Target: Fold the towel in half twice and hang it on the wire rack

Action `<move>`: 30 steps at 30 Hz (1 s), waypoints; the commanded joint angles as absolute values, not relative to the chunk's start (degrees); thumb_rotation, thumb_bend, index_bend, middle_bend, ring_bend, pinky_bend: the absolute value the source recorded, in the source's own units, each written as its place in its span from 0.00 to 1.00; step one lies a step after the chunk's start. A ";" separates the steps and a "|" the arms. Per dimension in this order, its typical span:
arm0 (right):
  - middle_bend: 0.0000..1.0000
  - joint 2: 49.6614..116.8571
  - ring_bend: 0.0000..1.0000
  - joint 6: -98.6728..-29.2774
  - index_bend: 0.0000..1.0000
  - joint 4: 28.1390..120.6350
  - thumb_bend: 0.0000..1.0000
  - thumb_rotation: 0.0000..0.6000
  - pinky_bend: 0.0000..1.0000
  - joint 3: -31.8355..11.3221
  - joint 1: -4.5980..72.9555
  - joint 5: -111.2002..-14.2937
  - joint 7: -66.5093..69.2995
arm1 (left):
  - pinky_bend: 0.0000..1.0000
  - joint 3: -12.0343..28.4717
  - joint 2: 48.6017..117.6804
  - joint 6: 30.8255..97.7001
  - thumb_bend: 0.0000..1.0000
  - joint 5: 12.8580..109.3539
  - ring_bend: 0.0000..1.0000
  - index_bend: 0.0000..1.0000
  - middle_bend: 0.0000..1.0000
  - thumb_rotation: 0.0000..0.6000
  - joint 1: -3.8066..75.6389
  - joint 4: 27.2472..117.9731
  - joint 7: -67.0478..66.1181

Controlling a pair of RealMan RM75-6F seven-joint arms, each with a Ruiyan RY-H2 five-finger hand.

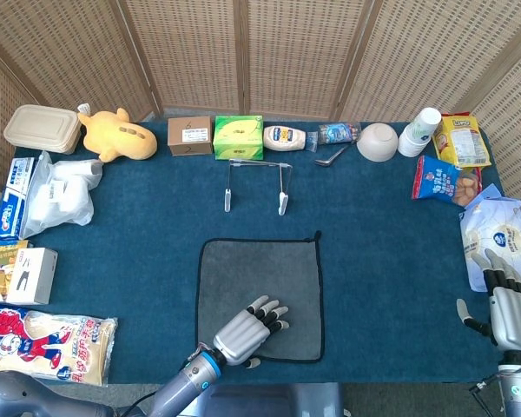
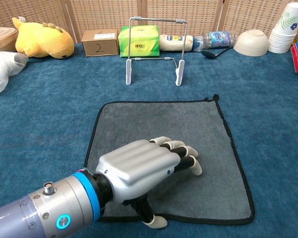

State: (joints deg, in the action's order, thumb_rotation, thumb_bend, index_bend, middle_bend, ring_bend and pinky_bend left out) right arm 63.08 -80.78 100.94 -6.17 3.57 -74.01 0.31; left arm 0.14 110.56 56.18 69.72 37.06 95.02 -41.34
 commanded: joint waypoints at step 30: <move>0.03 62.84 0.00 -80.92 0.10 101.24 0.38 1.00 0.00 -6.48 3.28 -73.91 0.12 | 0.00 0.79 111.43 60.27 0.40 70.93 0.04 0.54 0.19 1.00 35.70 93.42 -38.33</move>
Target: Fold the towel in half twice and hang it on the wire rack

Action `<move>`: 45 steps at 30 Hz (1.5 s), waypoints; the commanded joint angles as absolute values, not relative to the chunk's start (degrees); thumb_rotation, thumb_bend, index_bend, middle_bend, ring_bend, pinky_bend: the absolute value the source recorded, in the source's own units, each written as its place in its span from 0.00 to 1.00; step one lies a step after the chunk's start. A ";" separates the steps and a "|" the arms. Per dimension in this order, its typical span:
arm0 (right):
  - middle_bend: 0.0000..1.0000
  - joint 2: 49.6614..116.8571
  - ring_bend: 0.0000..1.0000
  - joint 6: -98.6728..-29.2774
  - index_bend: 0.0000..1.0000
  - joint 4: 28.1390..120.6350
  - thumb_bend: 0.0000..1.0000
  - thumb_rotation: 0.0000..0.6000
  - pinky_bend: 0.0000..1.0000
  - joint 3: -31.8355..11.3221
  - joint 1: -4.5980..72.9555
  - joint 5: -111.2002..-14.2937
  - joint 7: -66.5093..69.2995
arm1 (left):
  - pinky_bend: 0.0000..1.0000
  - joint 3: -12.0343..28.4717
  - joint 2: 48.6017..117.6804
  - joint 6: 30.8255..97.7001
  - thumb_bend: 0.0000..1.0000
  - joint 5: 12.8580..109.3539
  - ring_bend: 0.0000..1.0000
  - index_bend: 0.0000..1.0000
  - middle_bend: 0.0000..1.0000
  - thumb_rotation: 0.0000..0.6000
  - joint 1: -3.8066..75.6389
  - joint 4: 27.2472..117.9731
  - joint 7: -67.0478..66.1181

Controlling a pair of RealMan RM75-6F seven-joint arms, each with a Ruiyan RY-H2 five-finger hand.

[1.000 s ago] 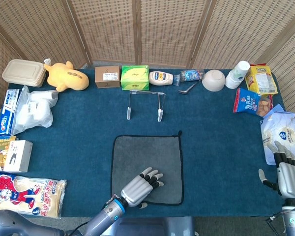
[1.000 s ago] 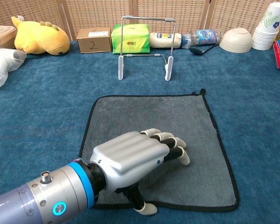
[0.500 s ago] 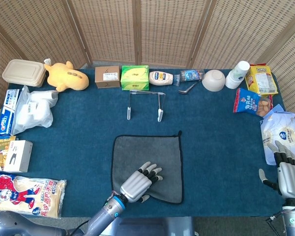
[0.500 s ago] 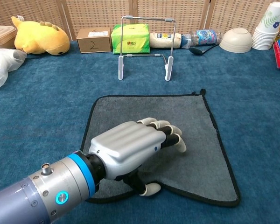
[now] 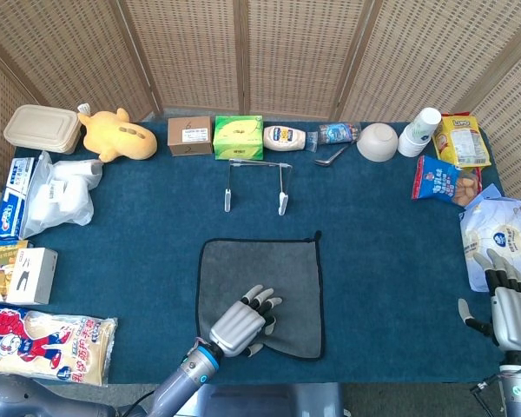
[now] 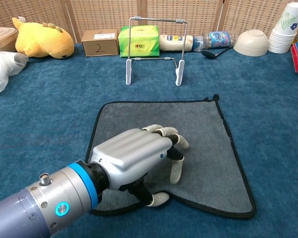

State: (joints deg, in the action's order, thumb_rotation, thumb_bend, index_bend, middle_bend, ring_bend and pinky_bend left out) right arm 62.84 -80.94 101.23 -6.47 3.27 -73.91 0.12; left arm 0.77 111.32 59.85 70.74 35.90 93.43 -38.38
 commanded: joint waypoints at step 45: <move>0.03 63.21 0.00 -81.71 0.11 100.83 0.38 1.00 0.00 -6.58 2.25 -73.67 0.82 | 0.00 19.51 104.46 49.91 0.49 50.34 0.04 0.68 0.24 1.00 50.56 85.72 -31.45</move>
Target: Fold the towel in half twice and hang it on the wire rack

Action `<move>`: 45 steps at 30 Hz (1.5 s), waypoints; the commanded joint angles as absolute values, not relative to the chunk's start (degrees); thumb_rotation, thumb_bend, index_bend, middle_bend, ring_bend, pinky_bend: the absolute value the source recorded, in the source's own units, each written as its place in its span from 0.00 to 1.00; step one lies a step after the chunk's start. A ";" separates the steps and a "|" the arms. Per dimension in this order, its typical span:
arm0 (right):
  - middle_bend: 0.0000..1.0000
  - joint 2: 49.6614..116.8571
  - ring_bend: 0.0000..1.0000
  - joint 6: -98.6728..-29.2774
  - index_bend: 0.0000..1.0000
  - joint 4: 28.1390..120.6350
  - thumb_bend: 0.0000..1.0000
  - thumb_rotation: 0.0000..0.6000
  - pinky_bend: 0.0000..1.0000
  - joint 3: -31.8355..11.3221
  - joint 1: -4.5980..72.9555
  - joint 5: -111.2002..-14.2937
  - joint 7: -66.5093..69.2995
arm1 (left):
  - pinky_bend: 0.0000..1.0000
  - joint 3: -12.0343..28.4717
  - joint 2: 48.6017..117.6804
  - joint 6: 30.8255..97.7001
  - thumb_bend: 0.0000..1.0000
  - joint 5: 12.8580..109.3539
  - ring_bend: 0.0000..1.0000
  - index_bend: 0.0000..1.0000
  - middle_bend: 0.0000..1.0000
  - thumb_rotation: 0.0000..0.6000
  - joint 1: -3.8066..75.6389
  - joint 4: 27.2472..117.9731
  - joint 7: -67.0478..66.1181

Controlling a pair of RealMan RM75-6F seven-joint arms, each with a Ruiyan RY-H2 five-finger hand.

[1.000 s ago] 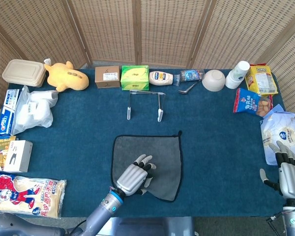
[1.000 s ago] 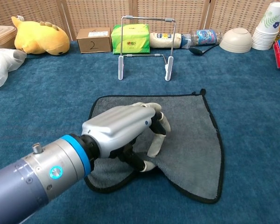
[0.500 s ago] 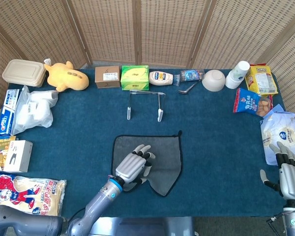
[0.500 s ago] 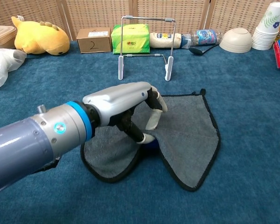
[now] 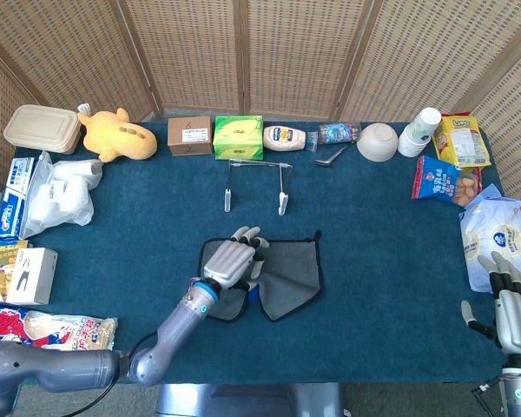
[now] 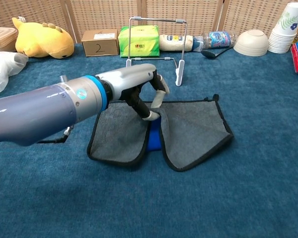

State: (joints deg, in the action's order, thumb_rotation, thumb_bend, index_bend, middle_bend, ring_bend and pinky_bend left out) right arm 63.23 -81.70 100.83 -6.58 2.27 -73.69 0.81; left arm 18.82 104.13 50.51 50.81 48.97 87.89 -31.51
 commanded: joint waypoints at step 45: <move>0.03 62.30 0.00 -82.62 0.11 102.04 0.38 1.00 0.00 -6.49 0.74 -72.71 -0.10 | 0.00 18.80 113.62 45.50 0.45 50.08 0.00 0.20 0.02 1.00 60.87 63.00 -23.18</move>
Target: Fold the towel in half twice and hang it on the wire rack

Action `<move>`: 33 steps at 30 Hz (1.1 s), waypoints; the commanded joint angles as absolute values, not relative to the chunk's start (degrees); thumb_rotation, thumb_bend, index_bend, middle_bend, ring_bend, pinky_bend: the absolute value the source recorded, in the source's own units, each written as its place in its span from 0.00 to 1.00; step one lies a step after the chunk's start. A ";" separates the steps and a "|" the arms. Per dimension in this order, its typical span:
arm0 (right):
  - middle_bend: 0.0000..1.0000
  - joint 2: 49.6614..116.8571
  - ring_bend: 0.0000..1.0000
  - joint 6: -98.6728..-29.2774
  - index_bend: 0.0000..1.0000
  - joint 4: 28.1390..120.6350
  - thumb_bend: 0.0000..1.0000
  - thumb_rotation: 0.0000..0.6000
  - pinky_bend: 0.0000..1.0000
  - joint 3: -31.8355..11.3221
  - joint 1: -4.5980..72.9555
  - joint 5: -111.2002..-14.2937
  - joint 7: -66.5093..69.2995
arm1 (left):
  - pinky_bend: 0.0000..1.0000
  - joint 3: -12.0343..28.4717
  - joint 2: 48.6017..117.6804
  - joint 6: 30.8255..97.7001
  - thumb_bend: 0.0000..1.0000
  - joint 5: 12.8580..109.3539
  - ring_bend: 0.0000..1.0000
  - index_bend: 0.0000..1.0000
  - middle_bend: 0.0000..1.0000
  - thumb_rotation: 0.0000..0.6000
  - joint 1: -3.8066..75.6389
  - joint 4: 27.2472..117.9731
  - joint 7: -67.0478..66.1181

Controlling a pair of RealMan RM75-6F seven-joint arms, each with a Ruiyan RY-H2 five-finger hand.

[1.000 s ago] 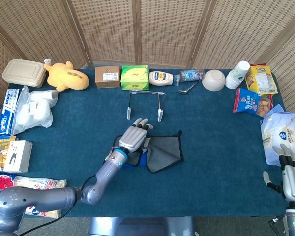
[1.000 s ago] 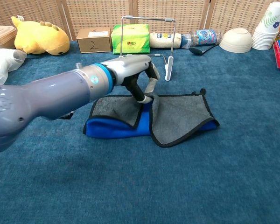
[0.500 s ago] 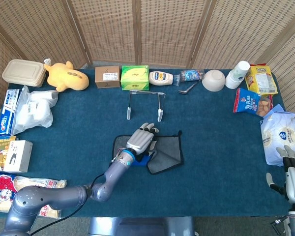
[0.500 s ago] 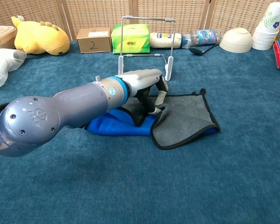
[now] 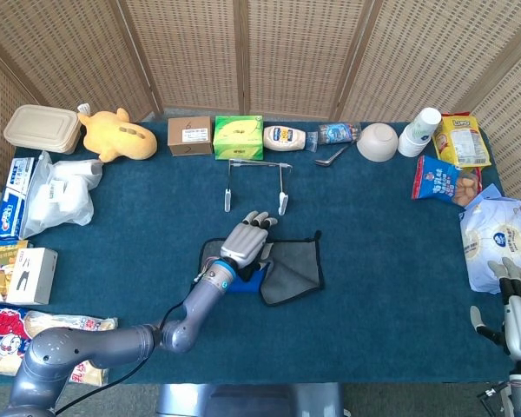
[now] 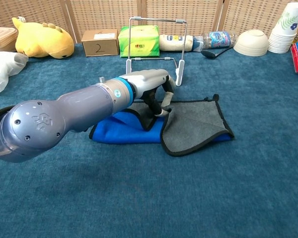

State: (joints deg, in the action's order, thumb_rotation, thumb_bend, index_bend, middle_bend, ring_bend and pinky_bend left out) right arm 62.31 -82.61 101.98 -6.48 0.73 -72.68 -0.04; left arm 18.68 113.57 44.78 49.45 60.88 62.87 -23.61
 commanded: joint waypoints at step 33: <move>0.03 61.94 0.00 -83.03 0.11 103.11 0.38 1.00 0.00 -6.53 0.68 -73.69 -0.62 | 0.00 18.24 109.22 51.95 0.39 55.21 0.00 0.00 0.00 1.00 57.34 72.42 -20.40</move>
